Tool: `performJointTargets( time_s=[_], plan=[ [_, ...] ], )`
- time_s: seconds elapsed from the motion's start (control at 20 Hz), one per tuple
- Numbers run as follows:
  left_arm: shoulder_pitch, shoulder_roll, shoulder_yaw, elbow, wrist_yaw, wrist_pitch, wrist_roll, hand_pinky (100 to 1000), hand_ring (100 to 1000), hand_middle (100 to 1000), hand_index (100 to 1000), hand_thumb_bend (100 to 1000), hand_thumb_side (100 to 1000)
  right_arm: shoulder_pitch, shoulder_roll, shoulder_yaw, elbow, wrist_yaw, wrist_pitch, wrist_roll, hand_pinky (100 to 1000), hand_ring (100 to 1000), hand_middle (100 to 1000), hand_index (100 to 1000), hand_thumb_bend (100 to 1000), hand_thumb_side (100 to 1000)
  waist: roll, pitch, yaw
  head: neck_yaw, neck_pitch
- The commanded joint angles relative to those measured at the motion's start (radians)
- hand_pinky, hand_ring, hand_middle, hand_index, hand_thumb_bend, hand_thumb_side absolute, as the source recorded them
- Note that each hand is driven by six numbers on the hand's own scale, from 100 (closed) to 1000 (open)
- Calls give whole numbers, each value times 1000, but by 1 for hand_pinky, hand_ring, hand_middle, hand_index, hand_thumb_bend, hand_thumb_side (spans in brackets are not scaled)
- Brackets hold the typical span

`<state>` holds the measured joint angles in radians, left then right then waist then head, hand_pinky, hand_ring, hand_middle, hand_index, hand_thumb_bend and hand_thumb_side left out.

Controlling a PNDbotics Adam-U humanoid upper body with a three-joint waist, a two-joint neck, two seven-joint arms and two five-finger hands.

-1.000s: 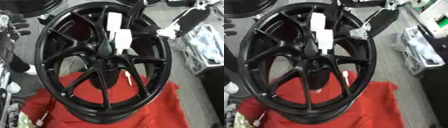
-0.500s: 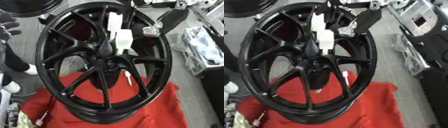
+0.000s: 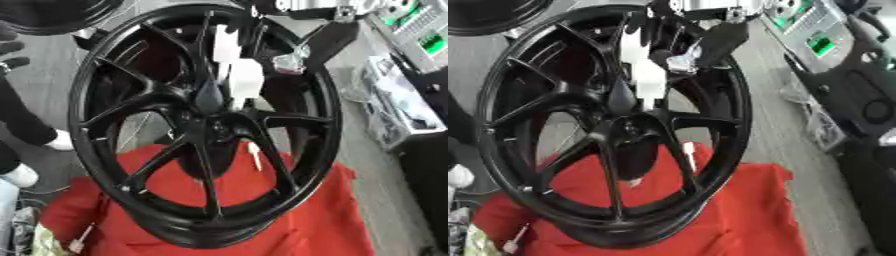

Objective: Pull the pin out of the wheel hub.

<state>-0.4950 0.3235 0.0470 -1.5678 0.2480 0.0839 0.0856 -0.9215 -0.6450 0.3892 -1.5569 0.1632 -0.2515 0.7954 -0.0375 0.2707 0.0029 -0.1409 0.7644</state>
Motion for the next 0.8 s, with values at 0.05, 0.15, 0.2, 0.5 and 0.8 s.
performJointTargets(
  time_s=[0.05,0.15,0.2,0.5,0.8],
  plan=[
    [-15,8,11,-24,2,-1,4,703,723,639,718,100,753,-9,-10,-8,2,10,0,-5,957,785,751,919,100,548,2,-27,0,-3,6],
    [-15,9,11,-23,2,0,3,703,723,638,718,100,753,-6,-8,-8,3,12,-3,-3,960,789,754,922,100,553,2,-27,0,-3,6],
    [-15,9,11,-23,2,0,3,703,723,638,718,100,753,-5,-8,-7,3,12,-6,-1,961,790,756,923,100,552,2,-27,0,-3,6],
    [-14,12,10,-21,1,0,2,703,721,635,717,100,753,4,-9,-4,-3,16,-19,9,957,787,750,916,100,554,0,-28,-4,-3,6],
    [-15,11,7,-20,1,1,0,703,720,633,717,100,753,13,-4,-4,7,32,-19,8,957,788,749,916,100,558,0,-28,-3,-5,6]
  ],
)
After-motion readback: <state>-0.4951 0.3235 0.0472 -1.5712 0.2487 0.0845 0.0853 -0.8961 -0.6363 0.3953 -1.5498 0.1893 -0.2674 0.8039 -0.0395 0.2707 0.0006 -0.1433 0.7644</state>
